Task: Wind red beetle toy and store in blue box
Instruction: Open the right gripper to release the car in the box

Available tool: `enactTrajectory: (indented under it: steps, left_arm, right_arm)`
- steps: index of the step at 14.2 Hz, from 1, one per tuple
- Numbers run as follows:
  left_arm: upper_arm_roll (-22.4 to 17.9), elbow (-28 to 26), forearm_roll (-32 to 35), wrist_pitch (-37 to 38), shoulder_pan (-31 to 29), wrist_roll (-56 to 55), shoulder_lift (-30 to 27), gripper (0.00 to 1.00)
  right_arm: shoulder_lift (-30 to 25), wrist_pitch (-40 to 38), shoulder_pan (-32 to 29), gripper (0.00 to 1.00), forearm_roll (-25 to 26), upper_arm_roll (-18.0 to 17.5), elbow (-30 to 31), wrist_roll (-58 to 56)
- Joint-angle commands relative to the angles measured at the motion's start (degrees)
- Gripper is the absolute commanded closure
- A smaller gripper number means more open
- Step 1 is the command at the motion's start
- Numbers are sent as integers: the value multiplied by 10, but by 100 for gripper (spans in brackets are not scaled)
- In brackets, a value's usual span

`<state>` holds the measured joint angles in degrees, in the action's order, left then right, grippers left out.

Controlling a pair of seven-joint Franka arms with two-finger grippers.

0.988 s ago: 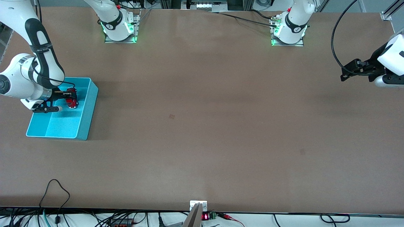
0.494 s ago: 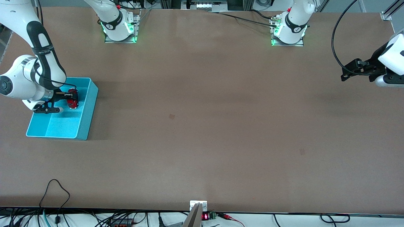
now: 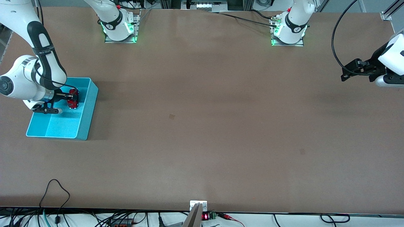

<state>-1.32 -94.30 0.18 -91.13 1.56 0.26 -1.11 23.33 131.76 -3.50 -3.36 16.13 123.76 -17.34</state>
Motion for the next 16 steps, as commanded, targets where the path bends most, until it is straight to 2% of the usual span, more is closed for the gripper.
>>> enactTrajectory:
  steps: [1, 2, 3, 4, 7, 13, 15, 16]
  left_arm:
    - [-3, 20, -6, 13, 5, -1, 9, 0]
    - [-3, 20, -7, 14, 5, 1, 8, 0]
    - [-4, 20, -7, 15, 4, 2, 8, 0]
    - [-3, 20, -7, 15, 5, 2, 8, 0]
    - [-3, 20, -11, 12, 5, 1, 9, 0]
    - [-3, 20, -11, 13, 5, 1, 9, 0]
    - [-1, 20, -11, 12, 5, 1, 9, 0]
    - [-1, 20, -11, 13, 5, 1, 9, 0]
  right_arm:
    - [15, 11, -4, 66, -7, 0, 2, 9]
    - [15, 11, -4, 53, -7, 0, 2, 9]
    - [16, 11, -4, 21, -6, 0, 2, 9]
    - [19, 11, -4, 0, -7, 0, 2, 9]
    - [17, 7, -2, 0, -5, -2, -12, 7]
    - [-6, -191, 0, 0, 6, -22, -192, 5]
    - [-23, -223, 8, 0, 35, -30, -235, 5]
    - [-29, -246, 7, 0, 53, -46, -264, 5]
